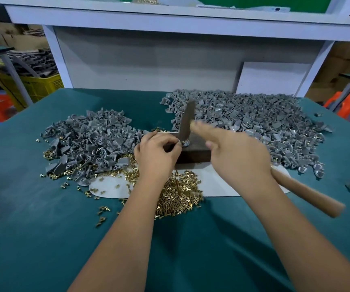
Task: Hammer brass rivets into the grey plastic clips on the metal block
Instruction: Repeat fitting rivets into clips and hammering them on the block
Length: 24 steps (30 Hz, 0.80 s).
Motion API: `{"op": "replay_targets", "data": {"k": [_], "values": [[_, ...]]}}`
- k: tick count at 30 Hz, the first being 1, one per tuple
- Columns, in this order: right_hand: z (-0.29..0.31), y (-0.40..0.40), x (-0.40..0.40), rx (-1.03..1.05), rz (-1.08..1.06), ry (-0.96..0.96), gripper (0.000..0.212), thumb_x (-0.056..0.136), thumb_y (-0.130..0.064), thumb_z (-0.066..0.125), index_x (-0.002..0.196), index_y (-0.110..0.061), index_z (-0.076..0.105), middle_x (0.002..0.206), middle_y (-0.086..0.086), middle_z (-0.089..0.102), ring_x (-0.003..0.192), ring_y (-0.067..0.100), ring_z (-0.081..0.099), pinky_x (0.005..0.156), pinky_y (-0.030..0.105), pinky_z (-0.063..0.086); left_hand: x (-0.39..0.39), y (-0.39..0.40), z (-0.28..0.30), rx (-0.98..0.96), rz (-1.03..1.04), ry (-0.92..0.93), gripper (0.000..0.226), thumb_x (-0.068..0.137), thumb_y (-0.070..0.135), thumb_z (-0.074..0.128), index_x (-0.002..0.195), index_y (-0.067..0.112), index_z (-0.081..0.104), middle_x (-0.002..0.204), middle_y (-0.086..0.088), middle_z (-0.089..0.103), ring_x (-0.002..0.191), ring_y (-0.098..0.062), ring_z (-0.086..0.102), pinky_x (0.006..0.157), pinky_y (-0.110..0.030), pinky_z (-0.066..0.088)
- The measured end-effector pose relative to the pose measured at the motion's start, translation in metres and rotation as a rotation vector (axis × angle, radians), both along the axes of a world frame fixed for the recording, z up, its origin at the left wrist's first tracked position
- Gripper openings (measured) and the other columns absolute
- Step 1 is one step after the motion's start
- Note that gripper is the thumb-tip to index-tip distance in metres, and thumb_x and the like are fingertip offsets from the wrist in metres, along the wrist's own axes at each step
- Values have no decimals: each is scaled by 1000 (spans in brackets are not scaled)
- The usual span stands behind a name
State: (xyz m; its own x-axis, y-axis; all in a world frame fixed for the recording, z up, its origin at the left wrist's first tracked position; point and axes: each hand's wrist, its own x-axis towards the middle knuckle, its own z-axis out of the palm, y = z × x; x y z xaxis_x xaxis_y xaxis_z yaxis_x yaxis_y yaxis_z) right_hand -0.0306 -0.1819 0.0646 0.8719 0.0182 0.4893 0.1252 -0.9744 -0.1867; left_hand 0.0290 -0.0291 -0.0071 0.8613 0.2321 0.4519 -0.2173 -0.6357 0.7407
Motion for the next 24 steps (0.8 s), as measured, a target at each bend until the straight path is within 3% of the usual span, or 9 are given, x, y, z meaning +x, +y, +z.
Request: {"op": "replay_targets", "data": {"k": [2,5,7,12,16,18,20,22,24], "values": [[0,0,1,-16,-24,52,50,97,-35,46,134,-63,28,102,-7,71,87,24,66,58,30,37,0,-1,1,6,11,0,4,84,34,72,84,34,76,98,29,62,127,-8,41,92,-29,14],[-1,3,-3,18,-39,-38,51,97,-35,46,136,-61,26,87,-4,71,69,25,62,49,27,32,1,-1,0,1,17,3,2,84,35,73,84,35,76,104,25,67,127,-8,40,89,-26,11],[-4,4,-5,-37,-30,-35,53,96,-34,47,134,-64,26,84,-3,70,70,25,64,47,27,28,0,0,0,-10,15,5,2,83,34,73,84,36,75,105,25,67,127,-8,40,89,-26,11],[-4,7,-8,-64,-79,-78,56,98,-33,43,137,-63,16,76,-2,60,58,23,53,43,26,15,1,-1,-2,-23,30,14,1,83,35,74,82,36,75,102,26,65,133,-10,36,107,-39,15],[-3,9,-4,-91,-69,-17,60,97,-29,47,136,-64,18,80,-2,63,56,21,44,42,23,12,-1,-1,-1,-17,42,39,4,83,37,73,87,35,75,108,23,67,135,-11,32,108,-38,12],[1,13,-3,-72,-103,-59,61,98,-29,46,136,-64,14,71,-3,53,52,19,40,42,23,12,-1,-1,-1,5,35,51,6,85,38,72,89,35,75,110,23,67,136,-11,31,111,-41,12],[1,15,-3,-80,-98,-73,63,97,-27,47,137,-63,13,71,-3,55,52,21,49,42,23,14,-1,-1,-1,5,30,48,5,85,38,72,88,35,74,106,26,64,137,-11,31,111,-42,12],[-1,13,-2,-104,-36,-7,61,96,-26,48,137,-62,21,84,-3,67,68,23,62,44,26,17,-1,-1,0,2,30,53,3,85,37,71,88,37,72,99,31,57,137,-11,31,108,-37,11],[5,11,0,-65,-42,-21,57,95,-26,49,136,-61,28,89,-3,70,72,24,64,45,27,20,-2,-1,1,6,24,62,3,86,38,71,88,37,72,100,30,59,136,-11,30,107,-37,12]]}}
